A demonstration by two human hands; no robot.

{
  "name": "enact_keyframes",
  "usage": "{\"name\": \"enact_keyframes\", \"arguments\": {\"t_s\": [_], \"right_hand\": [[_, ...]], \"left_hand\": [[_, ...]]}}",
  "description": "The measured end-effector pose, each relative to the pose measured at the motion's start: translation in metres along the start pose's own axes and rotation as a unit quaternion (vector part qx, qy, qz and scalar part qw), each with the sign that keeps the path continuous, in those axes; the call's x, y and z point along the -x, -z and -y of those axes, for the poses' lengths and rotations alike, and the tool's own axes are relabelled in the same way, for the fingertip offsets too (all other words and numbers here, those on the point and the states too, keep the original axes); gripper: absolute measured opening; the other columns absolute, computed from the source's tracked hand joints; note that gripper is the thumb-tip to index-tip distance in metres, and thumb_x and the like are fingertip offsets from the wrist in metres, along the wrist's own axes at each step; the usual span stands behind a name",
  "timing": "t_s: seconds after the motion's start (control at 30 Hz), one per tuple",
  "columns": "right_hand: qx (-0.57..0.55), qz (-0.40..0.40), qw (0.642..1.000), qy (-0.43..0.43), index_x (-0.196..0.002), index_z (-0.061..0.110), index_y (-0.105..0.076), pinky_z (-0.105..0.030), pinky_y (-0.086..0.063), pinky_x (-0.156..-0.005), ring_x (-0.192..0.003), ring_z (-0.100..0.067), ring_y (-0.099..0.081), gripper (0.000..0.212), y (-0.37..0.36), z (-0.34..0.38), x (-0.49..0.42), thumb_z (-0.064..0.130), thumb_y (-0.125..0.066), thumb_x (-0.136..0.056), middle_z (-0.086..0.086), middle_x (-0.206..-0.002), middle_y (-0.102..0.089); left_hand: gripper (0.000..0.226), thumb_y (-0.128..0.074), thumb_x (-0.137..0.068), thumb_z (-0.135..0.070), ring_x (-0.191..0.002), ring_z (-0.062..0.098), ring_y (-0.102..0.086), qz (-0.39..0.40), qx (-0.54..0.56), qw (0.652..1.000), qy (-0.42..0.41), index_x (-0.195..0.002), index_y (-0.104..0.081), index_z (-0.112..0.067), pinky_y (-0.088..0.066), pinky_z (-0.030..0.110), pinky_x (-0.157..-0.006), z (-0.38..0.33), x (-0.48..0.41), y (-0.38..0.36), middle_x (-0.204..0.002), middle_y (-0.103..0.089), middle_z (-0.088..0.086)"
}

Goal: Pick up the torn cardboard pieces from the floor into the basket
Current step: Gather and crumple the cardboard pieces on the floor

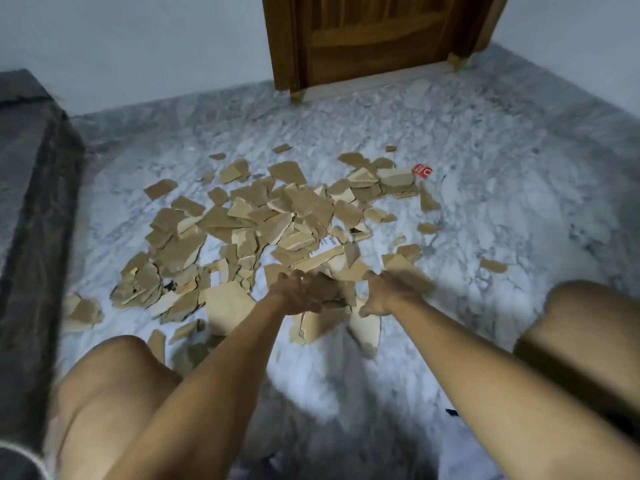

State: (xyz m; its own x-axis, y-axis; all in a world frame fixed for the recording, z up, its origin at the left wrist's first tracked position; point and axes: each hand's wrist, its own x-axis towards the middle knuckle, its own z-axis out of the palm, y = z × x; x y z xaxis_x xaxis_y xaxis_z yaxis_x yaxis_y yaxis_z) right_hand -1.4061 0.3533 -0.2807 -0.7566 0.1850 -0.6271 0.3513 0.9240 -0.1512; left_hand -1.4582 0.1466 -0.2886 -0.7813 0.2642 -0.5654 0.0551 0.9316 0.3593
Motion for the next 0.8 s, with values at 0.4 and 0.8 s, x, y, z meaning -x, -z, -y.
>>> {"name": "enact_keyframes", "arguments": {"t_s": [0.4,0.8], "right_hand": [[-0.146,-0.098,0.98,-0.098,-0.145,0.017,-0.023,-0.046,-0.049,-0.093,-0.13,-0.039,-0.042,0.086,-0.136,-0.03,-0.054,0.037,-0.077,-0.081,-0.02,-0.143,-0.04],[-0.173,0.057,0.982,-0.049,-0.149,0.015,-0.038,-0.037,-0.049,-0.087,-0.125,-0.034,-0.049,0.062,-0.022,-0.1,-0.079,0.029,-0.058,-0.093,-0.013,-0.149,-0.041]], "left_hand": [[0.085,-0.075,-0.072,-0.046,-0.123,0.033,-0.04,-0.089,-0.105,0.99,0.009,-0.14,-0.031,-0.019,-0.044,0.047,-0.092,0.022,-0.047,-0.121,-0.136,-0.04,0.008],[0.061,-0.076,-0.077,-0.034,-0.096,0.031,-0.064,-0.031,0.148,0.989,-0.008,-0.127,-0.045,-0.018,-0.051,0.031,-0.074,0.012,-0.028,-0.106,-0.115,-0.067,0.012]]}}
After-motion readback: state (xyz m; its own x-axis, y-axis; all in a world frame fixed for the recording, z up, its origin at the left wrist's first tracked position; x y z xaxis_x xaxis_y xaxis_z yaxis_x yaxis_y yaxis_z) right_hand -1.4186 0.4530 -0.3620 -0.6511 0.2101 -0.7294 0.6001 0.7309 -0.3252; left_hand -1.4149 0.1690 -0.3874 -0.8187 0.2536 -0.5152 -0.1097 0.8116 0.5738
